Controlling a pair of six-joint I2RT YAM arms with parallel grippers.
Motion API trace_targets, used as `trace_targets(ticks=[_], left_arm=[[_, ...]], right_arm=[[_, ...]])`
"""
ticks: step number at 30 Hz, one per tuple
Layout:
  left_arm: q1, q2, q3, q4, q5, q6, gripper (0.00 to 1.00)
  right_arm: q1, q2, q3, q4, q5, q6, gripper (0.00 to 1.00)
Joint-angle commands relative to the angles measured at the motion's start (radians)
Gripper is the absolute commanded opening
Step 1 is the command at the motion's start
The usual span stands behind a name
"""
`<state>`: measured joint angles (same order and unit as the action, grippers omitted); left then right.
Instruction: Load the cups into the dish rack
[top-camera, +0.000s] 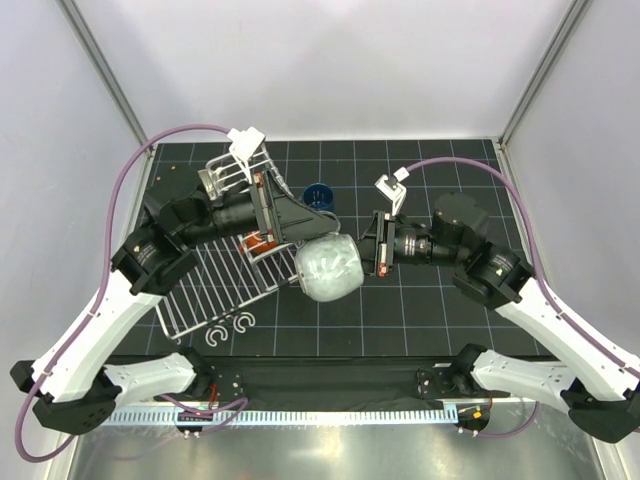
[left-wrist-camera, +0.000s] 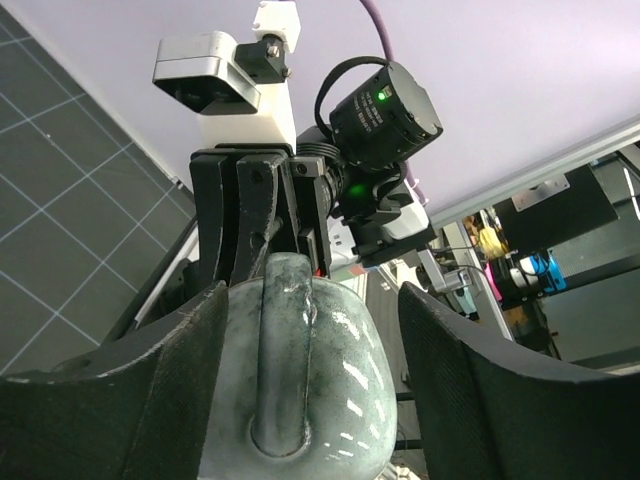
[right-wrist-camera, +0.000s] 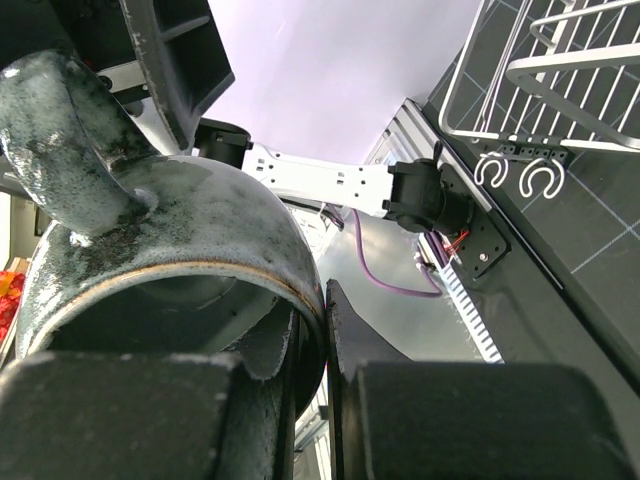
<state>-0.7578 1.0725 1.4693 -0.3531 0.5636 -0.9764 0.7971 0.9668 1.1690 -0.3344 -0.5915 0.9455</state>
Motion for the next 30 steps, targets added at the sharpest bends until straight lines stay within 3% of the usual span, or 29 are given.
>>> trace_targets(ticks=[1, 6, 30], left_arm=[[-0.005, 0.009, 0.054, -0.006, -0.011, 0.028, 0.69], [-0.005, 0.015, 0.079, -0.024, -0.037, 0.038, 0.72], [-0.014, 0.006, 0.08, -0.047, -0.054, 0.044, 0.55]], right_arm=[[0.014, 0.0, 0.072, 0.146, 0.005, 0.026, 0.04], [0.024, 0.015, 0.077, 0.15, 0.015, 0.022, 0.04], [0.039, 0.044, 0.083, 0.17, 0.048, 0.027, 0.04]])
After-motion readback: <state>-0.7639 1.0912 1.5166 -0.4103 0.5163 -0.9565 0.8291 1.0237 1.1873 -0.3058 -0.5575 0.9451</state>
